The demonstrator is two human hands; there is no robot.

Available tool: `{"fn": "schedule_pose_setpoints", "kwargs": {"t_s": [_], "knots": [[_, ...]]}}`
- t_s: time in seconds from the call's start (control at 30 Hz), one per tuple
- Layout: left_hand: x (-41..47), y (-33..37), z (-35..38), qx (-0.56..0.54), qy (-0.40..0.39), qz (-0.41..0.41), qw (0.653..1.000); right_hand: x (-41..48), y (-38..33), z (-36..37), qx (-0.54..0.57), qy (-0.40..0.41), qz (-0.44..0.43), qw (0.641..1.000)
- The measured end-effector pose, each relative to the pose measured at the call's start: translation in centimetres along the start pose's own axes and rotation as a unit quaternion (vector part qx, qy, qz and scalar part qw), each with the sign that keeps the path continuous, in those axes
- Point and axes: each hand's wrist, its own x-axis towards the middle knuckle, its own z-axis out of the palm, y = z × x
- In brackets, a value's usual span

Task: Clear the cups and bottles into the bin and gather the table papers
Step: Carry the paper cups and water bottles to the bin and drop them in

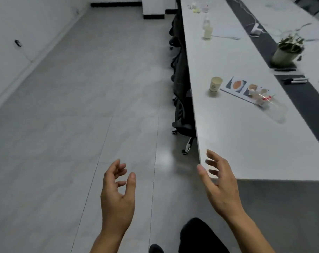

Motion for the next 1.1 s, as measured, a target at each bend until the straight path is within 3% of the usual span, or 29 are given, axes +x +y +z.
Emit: {"fn": "schedule_pose_setpoints", "kwargs": {"t_s": [0.33, 0.47, 0.67, 0.9, 1.1], "knots": [[18.0, 4.6, 15.9, 0.024, -0.194, 0.092, 0.976, 15.9, 3.8, -0.3, 0.061, 0.173, 0.135, 0.974], [25.4, 8.1, 21.8, 0.036, -0.246, 0.162, 0.955, 23.7, 3.0, -2.1, 0.046, 0.219, 0.126, 0.966], [32.1, 9.5, 30.7, 0.016, -0.296, 0.151, 0.943, 30.6, 4.4, -3.7, 0.028, 0.256, 0.185, 0.949], [39.0, 7.2, 43.6, 0.105, -0.448, 0.161, 0.873, 38.3, 10.1, -5.5, -0.014, 0.297, 0.316, 0.901], [45.3, 5.6, 55.4, 0.164, -0.491, 0.223, 0.826, 46.7, 17.0, -9.5, -0.107, 0.293, 0.385, 0.869]]}}
